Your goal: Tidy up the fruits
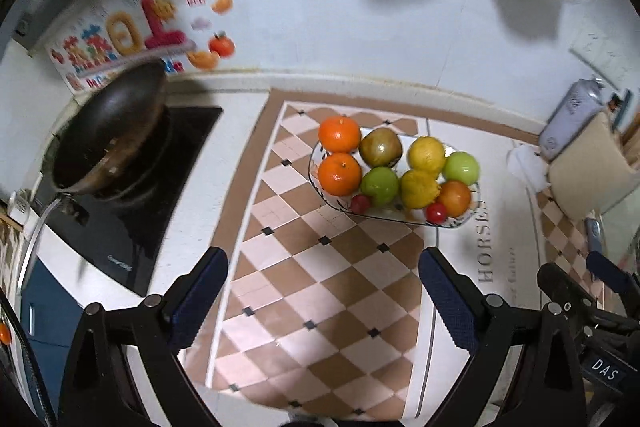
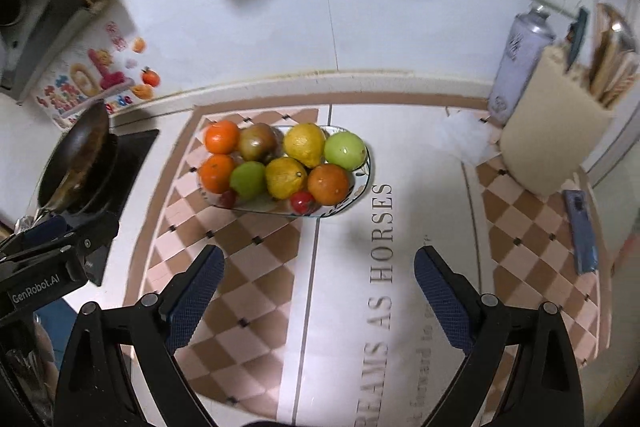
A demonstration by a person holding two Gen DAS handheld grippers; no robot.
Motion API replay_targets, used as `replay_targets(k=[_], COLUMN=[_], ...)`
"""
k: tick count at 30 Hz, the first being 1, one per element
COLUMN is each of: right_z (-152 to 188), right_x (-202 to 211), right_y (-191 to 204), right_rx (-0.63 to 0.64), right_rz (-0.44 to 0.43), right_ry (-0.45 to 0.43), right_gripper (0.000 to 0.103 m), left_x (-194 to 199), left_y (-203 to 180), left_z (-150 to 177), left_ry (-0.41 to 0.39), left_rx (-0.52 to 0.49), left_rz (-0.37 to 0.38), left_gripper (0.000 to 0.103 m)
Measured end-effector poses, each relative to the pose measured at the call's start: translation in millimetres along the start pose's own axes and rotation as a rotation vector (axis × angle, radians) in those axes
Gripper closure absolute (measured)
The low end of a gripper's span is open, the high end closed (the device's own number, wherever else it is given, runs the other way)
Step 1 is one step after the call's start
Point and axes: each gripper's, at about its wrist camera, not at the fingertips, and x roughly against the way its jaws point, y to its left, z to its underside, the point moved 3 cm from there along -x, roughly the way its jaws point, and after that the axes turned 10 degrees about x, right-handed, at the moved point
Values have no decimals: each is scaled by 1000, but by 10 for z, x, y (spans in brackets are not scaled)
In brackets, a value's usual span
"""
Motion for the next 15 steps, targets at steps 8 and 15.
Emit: replay_targets(k=[8, 15], right_z=[541, 1026], right_x=[1062, 1950], right_y=[302, 563], right_rx=[-29, -30], right_rz=[19, 61], right_ry=[-118, -190], right_gripper=[4, 4], left_x=[975, 1629], left_y=[243, 485], left_z=[473, 870], left_ry=[-113, -151], left_rx=[-73, -76], left_rz=[28, 91], left_gripper=[5, 5])
